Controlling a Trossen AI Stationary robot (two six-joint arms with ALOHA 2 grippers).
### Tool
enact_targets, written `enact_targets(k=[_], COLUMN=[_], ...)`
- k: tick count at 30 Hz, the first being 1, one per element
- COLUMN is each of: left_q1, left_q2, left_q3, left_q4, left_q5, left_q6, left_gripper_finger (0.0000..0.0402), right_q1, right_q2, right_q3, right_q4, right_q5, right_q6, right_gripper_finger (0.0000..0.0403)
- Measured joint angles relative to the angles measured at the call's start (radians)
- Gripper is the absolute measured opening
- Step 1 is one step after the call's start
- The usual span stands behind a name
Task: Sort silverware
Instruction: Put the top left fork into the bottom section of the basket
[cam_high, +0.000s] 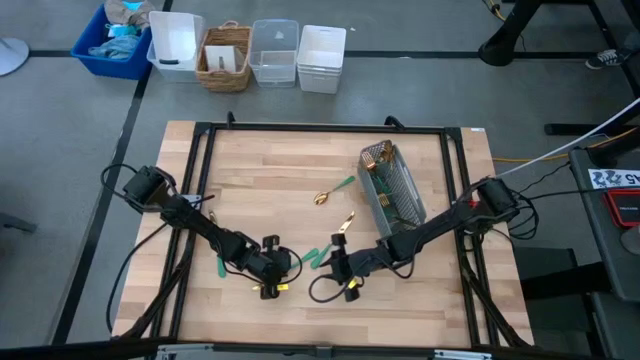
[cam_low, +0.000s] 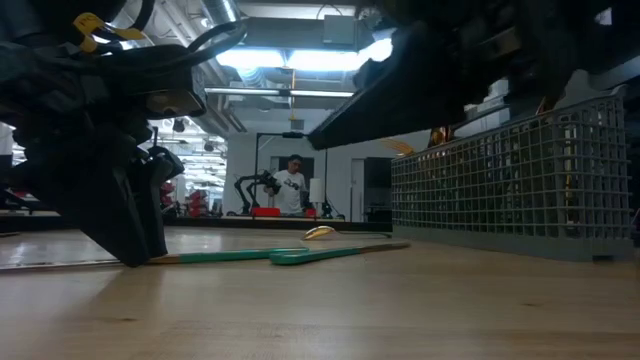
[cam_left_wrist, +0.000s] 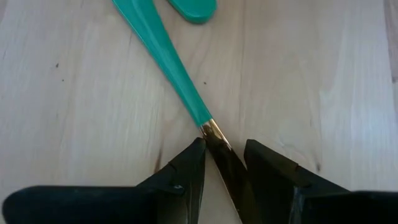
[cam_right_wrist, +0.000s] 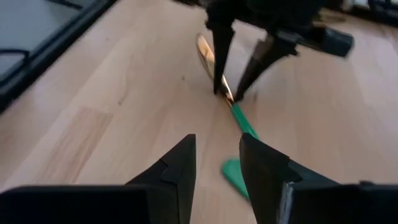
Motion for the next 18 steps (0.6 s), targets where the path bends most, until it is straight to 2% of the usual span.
enact_targets(k=[5,13,18], left_q1=[0.0,-0.001,-0.001], left_q2=[0.034,0.059,0.063], left_q3=[0.002,0.002,0.0], left_q4=[0.024,0.072,0.12], left_q5=[-0.011,-0.039,-0.04], left_q6=[0.0,0.003,0.067], left_gripper_finger=[0.0109,0.0109,0.0109], right_q1=[-0.009,-0.042,-0.065], right_q2=[0.06,0.092,0.1], right_q3=[0.0,0.0,0.0], right_q4=[0.081,0.076,0.077], right_q5=[-0.012,-0.019,-0.037], right_q6=[-0.053,-0.048,-0.05], right_gripper_finger=[0.0124,0.0124,0.0124])
